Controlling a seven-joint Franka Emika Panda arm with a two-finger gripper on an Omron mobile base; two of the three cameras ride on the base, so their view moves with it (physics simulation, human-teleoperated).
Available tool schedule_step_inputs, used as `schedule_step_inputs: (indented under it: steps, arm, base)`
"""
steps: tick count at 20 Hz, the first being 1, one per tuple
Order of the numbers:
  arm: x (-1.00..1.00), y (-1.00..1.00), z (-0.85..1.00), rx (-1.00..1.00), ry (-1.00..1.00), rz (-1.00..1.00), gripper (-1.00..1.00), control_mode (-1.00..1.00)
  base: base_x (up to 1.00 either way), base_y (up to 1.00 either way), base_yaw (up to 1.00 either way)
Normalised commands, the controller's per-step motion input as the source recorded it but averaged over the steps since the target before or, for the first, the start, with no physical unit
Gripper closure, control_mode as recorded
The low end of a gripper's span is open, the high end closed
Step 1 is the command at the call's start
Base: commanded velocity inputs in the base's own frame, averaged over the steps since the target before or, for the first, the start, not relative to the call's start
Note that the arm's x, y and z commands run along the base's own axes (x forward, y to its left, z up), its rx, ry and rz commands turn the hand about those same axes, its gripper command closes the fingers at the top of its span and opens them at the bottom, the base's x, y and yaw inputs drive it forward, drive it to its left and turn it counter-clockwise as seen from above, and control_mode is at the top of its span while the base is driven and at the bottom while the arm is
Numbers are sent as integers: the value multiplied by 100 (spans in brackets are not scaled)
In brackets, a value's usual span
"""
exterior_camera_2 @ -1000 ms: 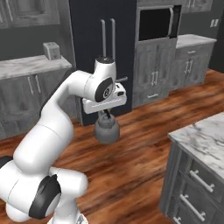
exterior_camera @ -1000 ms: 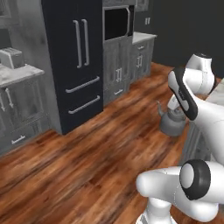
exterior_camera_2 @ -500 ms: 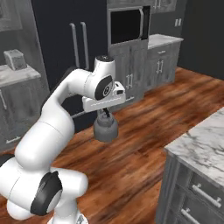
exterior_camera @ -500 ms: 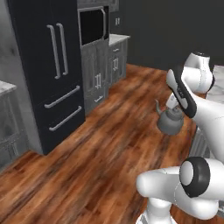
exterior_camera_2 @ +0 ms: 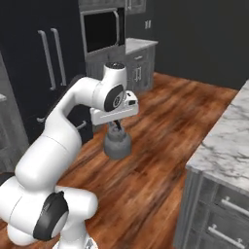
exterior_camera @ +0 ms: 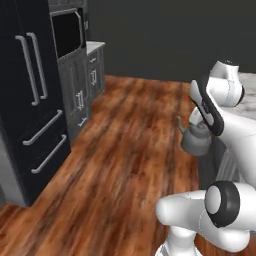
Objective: The kettle is done boiling. Turn off the stove, then wait for 300 timesteps before moving the kettle to the dining table.
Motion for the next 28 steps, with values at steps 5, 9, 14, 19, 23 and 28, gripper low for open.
schedule_step_inputs:
  steps: [5, 9, 14, 19, 23, 28]
  arm:
    - [0, 0, 0, 0, 0, 0, 100, 100]
    - [0, 0, 0, 0, 0, 0, 100, 100]
    - [0, 0, 0, 0, 0, 0, 100, 100]
    - [0, 0, 0, 0, 0, 0, 100, 100]
    - [0, 0, 0, 0, 0, 0, 100, 100]
    - [0, 0, 0, 0, 0, 0, 100, 100]
  base:
    - [65, 34, -46]
    - [65, 35, -46]
    - [57, 37, -45]
    - [39, 54, -42]
    - [44, 61, -41]
    - [52, 66, -39]
